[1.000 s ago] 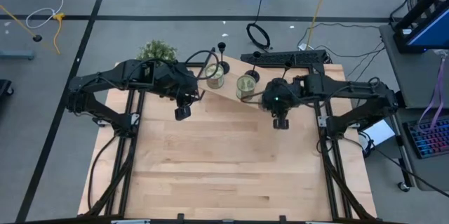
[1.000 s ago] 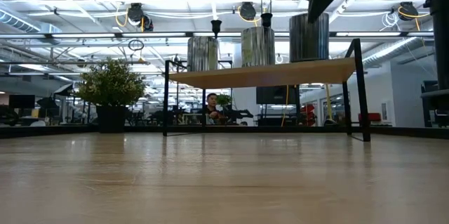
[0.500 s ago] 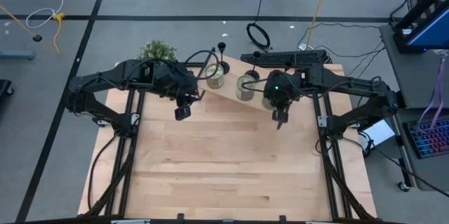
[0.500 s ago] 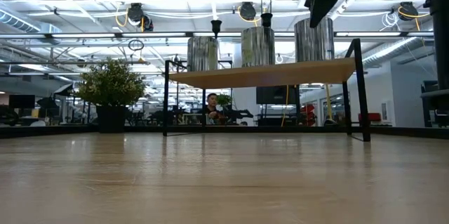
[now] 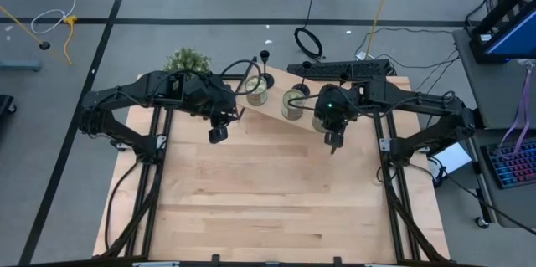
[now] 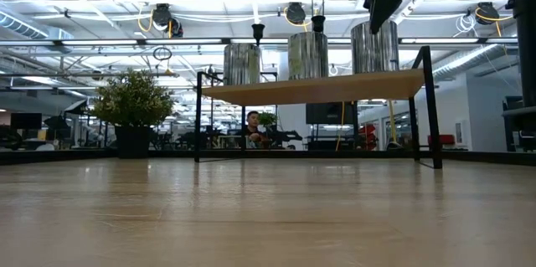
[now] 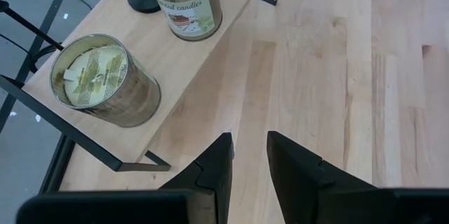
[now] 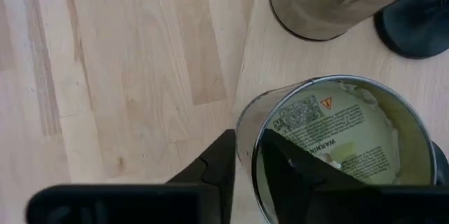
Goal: Pick & Place candle stick holders
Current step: Align the silver scented candle with the other silver scented candle on the shelf, then return to Home Position
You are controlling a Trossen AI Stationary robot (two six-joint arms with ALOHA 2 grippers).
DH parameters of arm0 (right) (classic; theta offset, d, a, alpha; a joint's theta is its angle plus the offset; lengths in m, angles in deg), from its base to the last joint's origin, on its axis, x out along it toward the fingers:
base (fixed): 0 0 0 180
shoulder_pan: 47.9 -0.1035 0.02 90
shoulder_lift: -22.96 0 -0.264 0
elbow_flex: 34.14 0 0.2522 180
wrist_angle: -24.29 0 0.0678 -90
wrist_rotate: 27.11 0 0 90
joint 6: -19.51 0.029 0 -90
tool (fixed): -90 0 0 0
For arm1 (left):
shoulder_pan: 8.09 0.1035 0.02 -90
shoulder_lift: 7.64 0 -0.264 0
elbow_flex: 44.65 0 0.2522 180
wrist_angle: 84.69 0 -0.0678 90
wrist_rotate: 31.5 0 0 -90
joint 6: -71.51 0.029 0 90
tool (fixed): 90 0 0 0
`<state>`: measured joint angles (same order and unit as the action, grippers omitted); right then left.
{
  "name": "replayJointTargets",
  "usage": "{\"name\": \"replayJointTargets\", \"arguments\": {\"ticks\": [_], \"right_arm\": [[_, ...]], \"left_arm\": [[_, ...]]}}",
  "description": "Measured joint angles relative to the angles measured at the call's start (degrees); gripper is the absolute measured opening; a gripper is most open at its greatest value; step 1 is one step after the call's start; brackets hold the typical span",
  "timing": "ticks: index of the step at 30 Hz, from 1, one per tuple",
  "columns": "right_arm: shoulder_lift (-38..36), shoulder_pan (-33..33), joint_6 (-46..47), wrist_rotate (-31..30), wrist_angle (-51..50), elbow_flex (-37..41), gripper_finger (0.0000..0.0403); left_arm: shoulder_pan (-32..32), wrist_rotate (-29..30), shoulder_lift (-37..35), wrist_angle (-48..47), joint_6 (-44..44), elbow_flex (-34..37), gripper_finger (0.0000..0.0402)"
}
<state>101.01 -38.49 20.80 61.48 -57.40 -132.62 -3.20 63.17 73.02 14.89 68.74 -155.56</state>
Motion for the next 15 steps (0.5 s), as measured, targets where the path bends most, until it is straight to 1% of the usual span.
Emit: {"name": "replayJointTargets", "arguments": {"ticks": [7,11,15], "right_arm": [[-3.0,0.0,0.0,0.0,0.1,0.1,0.0102],[-5.8,0.0,0.0,0.0,0.4,0.1,0.0111],[-9.0,0.0,0.2,0.0,0.4,0.1,0.0110]], "left_arm": [[0.0,0.0,0.0,0.0,0.0,0.0,0.0097],[0.0,0.0,-0.4,-0.6,0.4,0.0,0.0097],[0.0,0.0,-1.9,-2.0,2.7,0.0,0.0097]]}}
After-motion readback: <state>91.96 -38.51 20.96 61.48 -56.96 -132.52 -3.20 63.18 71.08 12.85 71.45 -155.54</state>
